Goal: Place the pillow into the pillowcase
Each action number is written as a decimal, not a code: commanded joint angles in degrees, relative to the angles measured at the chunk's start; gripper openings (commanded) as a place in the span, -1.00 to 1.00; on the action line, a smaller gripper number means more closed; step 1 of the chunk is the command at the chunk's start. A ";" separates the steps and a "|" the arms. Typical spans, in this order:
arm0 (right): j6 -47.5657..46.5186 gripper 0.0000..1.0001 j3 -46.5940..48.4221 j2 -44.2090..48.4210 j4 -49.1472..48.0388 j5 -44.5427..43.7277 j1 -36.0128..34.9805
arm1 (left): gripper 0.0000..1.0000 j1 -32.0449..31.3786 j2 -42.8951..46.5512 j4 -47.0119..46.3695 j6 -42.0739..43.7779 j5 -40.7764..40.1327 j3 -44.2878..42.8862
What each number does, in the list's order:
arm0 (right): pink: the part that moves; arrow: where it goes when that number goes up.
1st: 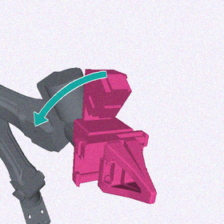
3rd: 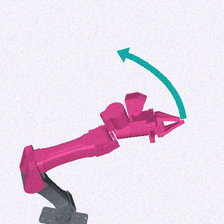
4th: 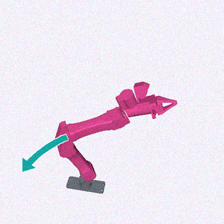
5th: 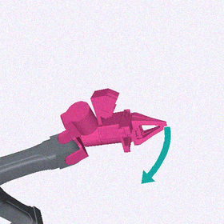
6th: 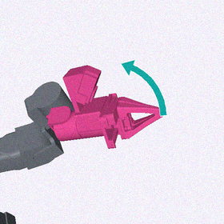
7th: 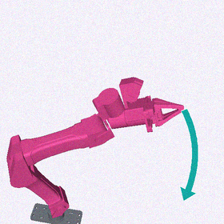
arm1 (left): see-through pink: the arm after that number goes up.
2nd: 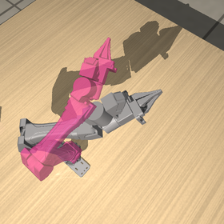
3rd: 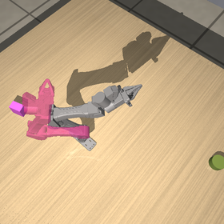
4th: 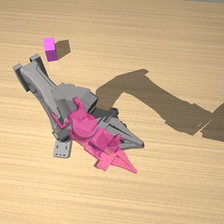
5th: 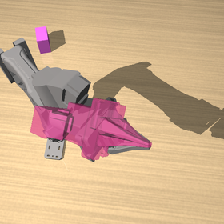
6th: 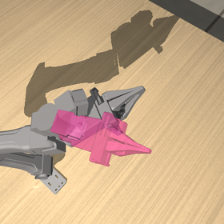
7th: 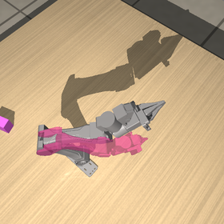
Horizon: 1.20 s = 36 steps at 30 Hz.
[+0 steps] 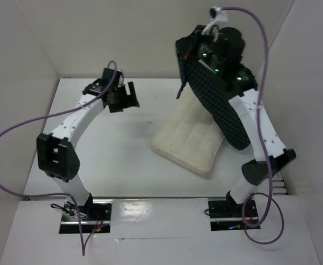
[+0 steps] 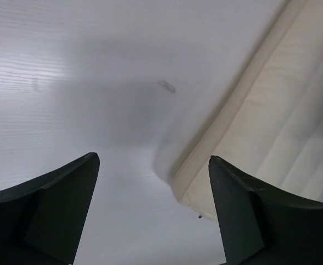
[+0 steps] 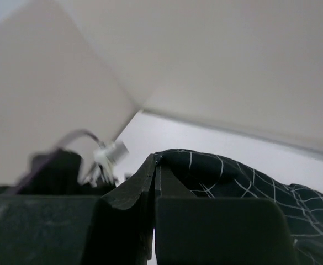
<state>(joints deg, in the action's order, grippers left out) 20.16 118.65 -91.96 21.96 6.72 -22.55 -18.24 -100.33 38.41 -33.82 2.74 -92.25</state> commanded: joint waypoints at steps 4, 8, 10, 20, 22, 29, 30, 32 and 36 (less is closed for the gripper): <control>0.32 -1.00 11.13 -18.67 1.75 8.12 -12.51 | 0.87 14.01 14.45 3.77 -4.58 -3.18 2.50; -0.21 -1.00 25.02 -25.80 3.27 9.52 -15.60 | 0.87 19.55 17.98 3.25 -5.11 0.06 3.04; 1.45 -1.00 25.05 -25.81 -2.16 11.02 -16.21 | 0.87 22.54 18.50 3.25 -5.11 1.64 3.04; 6.64 -1.00 22.70 -26.08 -12.12 19.30 -16.21 | 0.94 28.70 19.12 -5.79 0.68 31.59 7.68; 6.64 -1.00 15.58 -23.54 -12.11 19.29 -15.52 | 0.94 27.39 19.12 -8.35 1.30 35.74 11.55; 6.03 -1.00 1.59 -18.08 -12.64 17.54 -13.84 | 0.96 26.68 19.74 -13.53 -3.69 41.97 21.92; 6.03 -1.00 0.89 -17.55 -12.64 17.54 -13.84 | 0.96 26.68 19.04 -14.41 -4.84 43.21 22.98; 6.03 -1.00 0.09 -17.55 -12.64 17.01 -13.31 | 0.99 26.16 19.04 -18.18 -7.56 47.41 27.11; 6.03 -1.00 -1.05 -17.55 -12.02 17.01 -12.79 | 0.99 25.28 19.73 -25.31 -11.45 49.91 33.53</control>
<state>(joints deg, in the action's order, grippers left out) 26.09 117.67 -113.49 11.77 23.81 -35.70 7.99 -81.65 20.71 -41.58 47.03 -61.01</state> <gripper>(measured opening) 0.008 0.993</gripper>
